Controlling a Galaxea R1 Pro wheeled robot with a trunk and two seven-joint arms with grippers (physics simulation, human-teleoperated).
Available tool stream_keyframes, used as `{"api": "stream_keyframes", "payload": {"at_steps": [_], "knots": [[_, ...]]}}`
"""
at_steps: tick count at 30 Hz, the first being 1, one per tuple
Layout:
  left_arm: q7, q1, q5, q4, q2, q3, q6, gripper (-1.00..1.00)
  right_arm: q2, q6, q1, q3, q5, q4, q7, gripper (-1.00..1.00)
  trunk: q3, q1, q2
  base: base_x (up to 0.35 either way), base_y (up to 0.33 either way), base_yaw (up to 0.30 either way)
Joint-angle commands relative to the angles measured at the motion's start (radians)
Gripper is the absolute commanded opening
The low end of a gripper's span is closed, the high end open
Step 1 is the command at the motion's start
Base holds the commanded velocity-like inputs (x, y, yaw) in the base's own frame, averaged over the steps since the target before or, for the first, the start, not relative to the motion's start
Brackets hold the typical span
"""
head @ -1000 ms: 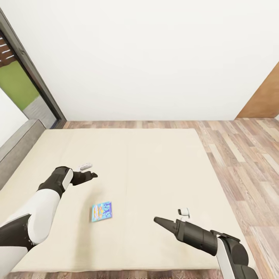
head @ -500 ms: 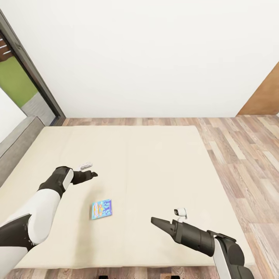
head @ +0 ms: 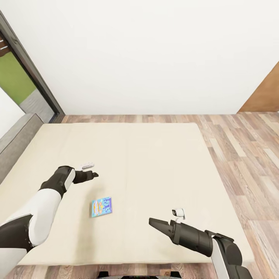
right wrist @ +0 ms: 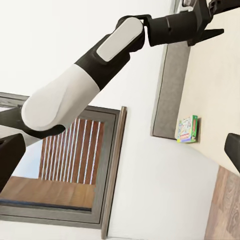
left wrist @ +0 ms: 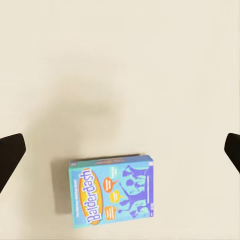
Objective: Put all the toys in the child's room - the three board games (two on the bed and one on the table), the two jigsaw puzzles on the table, and the tennis ball on the table - inside the toy box on the table in the child's room.
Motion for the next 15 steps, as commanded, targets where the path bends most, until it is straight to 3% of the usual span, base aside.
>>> {"api": "stream_keyframes", "payload": {"at_steps": [1, 15], "knots": [[-0.008, -0.001, -0.011, -0.001, 0.0, 0.006, 0.004, 1.0, 0.0, 0.005, 0.0, -0.002, -0.001, 0.0, 0.002, 1.0, -0.003, 0.0, -0.002, 0.0, 0.0, 0.0], [-0.008, -0.001, -0.008, 0.008, 0.001, 0.004, 0.003, 1.0, 0.0, 0.004, 0.0, -0.002, -0.001, 0.0, 0.001, 1.0, -0.026, 0.0, -0.002, 0.0, 0.0, 0.0]]}}
